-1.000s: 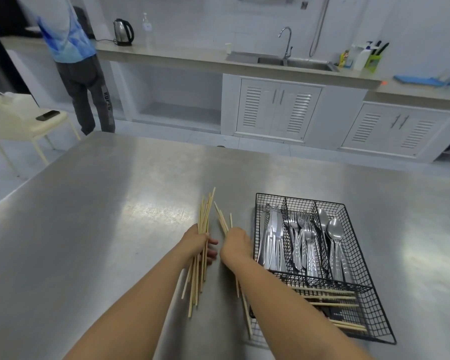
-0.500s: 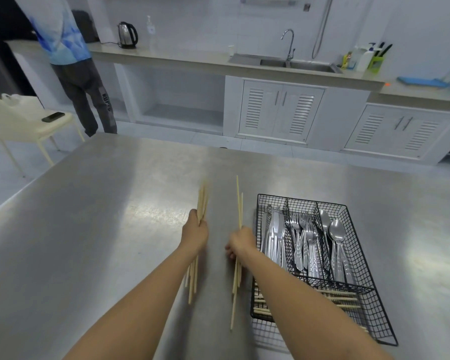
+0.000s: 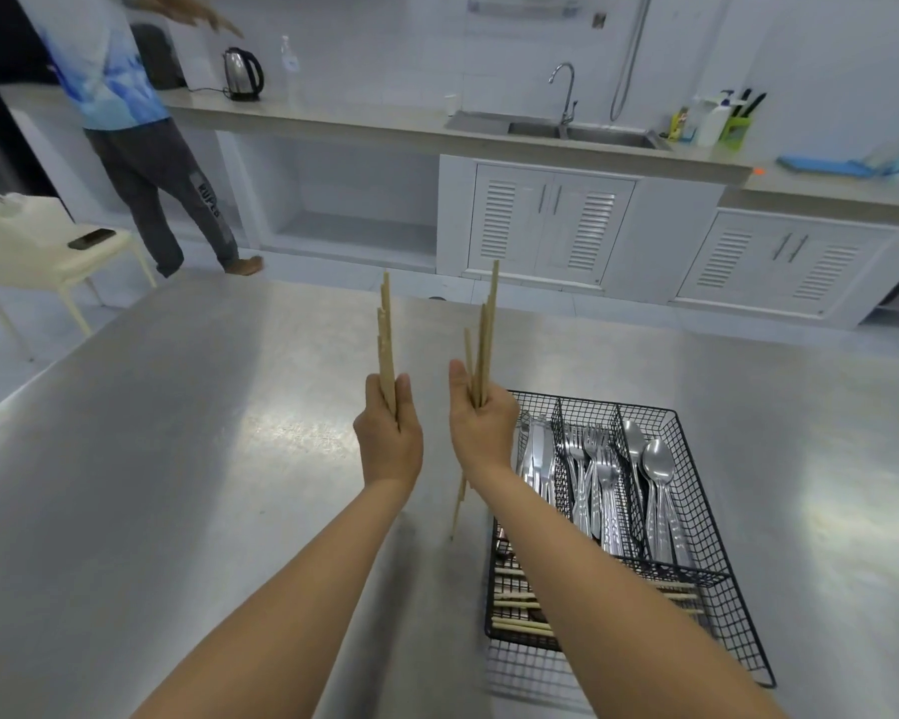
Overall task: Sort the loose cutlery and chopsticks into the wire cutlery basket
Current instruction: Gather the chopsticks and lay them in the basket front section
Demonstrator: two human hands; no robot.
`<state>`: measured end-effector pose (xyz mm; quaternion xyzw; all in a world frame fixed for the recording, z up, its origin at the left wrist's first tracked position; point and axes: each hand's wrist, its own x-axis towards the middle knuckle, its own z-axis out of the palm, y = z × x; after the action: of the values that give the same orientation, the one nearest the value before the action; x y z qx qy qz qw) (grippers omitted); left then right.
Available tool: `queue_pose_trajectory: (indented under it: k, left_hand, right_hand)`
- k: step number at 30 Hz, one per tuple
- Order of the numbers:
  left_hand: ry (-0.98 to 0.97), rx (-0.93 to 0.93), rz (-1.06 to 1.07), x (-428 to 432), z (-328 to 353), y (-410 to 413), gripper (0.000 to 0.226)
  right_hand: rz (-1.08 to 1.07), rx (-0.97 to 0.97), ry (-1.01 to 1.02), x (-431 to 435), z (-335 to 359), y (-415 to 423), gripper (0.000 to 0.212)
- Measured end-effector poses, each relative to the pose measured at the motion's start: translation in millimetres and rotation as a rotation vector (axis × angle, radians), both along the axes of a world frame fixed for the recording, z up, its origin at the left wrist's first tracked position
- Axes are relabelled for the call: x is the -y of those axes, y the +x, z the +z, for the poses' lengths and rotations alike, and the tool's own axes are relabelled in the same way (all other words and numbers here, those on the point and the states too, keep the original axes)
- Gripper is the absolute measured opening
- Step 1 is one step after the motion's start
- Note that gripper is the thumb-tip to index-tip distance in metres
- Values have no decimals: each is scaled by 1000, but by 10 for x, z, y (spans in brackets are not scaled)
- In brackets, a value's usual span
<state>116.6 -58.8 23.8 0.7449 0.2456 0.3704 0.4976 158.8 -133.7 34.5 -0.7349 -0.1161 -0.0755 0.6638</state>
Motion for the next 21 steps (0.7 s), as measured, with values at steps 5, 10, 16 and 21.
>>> queue_pose_trajectory:
  k: [5,10,16,21]
  left_hand:
    - [-15,-53,19,22,-162,-85,27]
    - [-23,-109,1,72,-262,-154,28]
    - [20,-129,-10,93,-218,-170,26]
    - [31,-86,-36,101,-38,-66,31]
  right_hand:
    - [-6,-37,6,26,-188,-106,67]
    - [-9,-129,-69,67,-390,-200,73]
    - [17,-274,13,93,-288,-216,62]
    - [-20,-256,71,171,43,-71,54]
